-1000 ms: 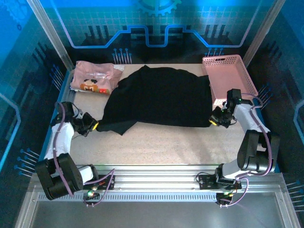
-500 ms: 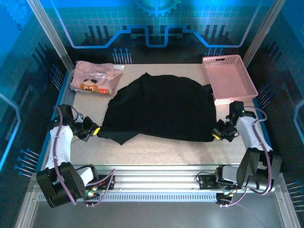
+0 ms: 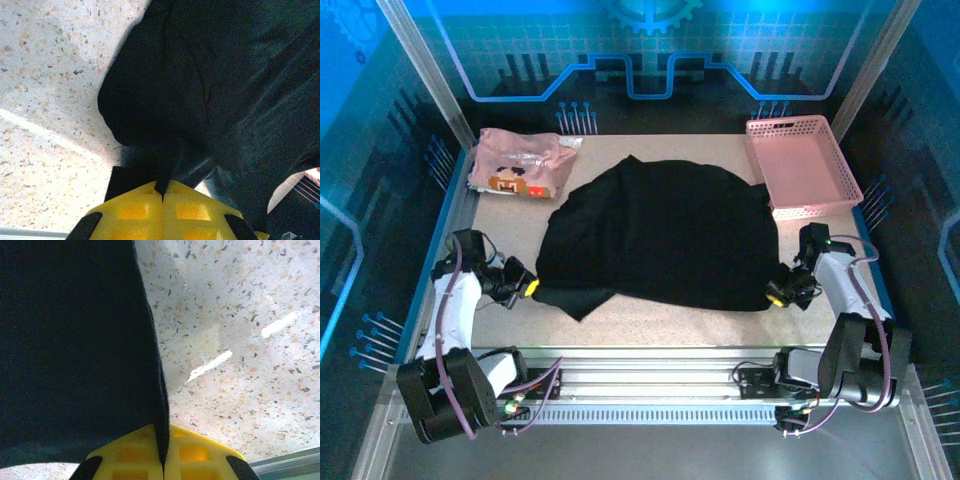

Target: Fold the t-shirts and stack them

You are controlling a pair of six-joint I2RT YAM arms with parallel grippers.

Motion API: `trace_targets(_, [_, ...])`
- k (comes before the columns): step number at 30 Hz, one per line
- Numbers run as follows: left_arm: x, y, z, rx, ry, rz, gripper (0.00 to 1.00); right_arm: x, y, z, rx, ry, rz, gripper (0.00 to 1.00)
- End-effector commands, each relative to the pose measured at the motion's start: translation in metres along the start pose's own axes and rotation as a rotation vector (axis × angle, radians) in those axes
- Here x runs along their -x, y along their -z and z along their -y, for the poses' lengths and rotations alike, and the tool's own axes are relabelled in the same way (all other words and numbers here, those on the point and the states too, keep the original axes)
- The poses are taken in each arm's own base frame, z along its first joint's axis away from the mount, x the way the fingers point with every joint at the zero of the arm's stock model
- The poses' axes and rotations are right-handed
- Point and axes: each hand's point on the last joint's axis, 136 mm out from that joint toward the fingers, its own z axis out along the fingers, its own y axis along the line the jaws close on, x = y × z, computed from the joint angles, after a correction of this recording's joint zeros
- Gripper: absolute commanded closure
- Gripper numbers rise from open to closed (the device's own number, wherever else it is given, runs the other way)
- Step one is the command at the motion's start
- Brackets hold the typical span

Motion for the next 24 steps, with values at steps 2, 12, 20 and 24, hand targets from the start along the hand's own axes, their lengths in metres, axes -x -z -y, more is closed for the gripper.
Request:
trace_targets(2, [-0.004,0.01,-0.005,0.05,0.024,0.016,1.0,-0.01,0.002,0.011,-0.066,-0.025,-0.027,1.0])
trace_targets(12, [-0.001,0.003,-0.008,0.052,0.03,0.023,1.0,-0.013,-0.006,0.014,-0.107,-0.03,-0.047,1.0])
trace_targets(20, [0.012,-0.007,0.047,0.015,-0.136,0.03,1.0,0.008,0.0,-0.003,-0.065,-0.038,0.008,1.0])
trace_targets(24, [0.036,-0.003,0.075,0.001,-0.19,0.076,1.0,0.024,0.009,-0.007,-0.076,-0.012,0.029,1.0])
